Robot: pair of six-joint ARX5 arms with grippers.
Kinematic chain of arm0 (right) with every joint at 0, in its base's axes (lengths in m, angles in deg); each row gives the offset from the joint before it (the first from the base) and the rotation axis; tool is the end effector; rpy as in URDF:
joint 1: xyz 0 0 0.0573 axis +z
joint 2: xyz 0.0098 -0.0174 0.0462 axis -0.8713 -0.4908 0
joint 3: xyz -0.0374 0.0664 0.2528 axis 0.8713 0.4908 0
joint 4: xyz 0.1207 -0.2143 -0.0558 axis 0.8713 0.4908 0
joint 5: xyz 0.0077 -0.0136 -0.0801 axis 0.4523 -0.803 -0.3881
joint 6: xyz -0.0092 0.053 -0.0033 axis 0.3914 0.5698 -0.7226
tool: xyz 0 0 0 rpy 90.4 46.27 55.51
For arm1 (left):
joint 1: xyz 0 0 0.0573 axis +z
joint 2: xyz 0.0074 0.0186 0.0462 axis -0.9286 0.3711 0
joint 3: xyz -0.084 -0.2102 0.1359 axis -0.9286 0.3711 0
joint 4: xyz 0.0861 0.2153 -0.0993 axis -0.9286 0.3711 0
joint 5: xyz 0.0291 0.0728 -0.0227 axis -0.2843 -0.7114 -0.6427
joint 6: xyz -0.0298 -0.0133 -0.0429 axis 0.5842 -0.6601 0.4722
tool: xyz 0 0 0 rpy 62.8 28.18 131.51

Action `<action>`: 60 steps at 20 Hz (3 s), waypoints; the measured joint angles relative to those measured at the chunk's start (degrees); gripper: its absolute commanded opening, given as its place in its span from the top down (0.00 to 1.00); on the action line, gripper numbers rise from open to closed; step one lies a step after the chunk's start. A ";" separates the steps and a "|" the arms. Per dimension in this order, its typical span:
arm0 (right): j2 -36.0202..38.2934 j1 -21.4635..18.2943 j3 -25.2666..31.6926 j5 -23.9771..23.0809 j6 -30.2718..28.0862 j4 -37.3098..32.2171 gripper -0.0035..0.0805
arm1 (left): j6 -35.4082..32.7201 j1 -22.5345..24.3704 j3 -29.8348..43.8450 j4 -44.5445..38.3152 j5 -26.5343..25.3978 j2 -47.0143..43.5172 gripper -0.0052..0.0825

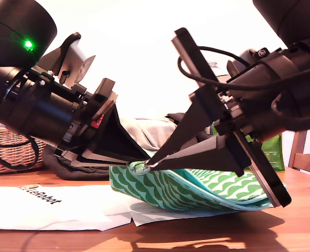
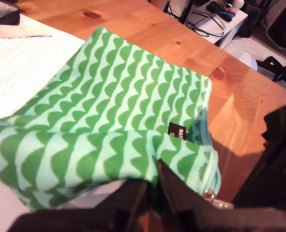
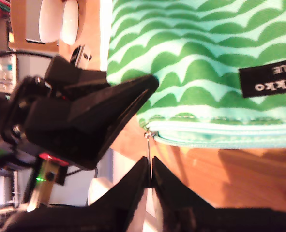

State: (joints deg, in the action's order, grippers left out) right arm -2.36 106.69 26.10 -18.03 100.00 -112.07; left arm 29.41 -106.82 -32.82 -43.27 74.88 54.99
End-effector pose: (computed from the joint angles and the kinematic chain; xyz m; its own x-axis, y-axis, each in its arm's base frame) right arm 0.1500 0.1703 0.1467 0.3173 0.8305 -0.4579 -0.0468 0.4960 0.8671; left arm 0.1972 -0.1719 0.1418 0.3869 -0.8075 -0.4452 0.7646 0.5508 -0.3346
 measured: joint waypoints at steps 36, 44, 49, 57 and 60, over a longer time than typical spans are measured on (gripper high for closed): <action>0.26 11.80 -4.11 -24.13 -51.23 10.80 0.77 | 38.80 3.72 -1.51 1.55 3.58 0.00 0.96; 0.74 23.80 -8.20 -53.72 -54.97 11.89 0.77 | 52.24 3.85 -1.51 1.68 4.55 0.00 0.96; 0.74 23.65 -8.20 -54.38 -47.78 11.91 0.75 | 54.84 3.87 -1.51 1.68 6.25 0.00 0.96; -5.70 23.26 -8.20 -48.78 -42.21 10.34 0.78 | 56.22 3.89 -1.51 0.98 7.37 0.00 0.96; -6.56 21.59 -8.15 -46.31 -42.21 13.53 0.87 | 56.22 3.89 -1.51 0.74 7.67 0.00 0.96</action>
State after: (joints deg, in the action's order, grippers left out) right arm -8.92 128.29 17.95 -64.34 57.79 -98.54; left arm 85.63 -102.93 -34.33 -42.52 82.56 54.99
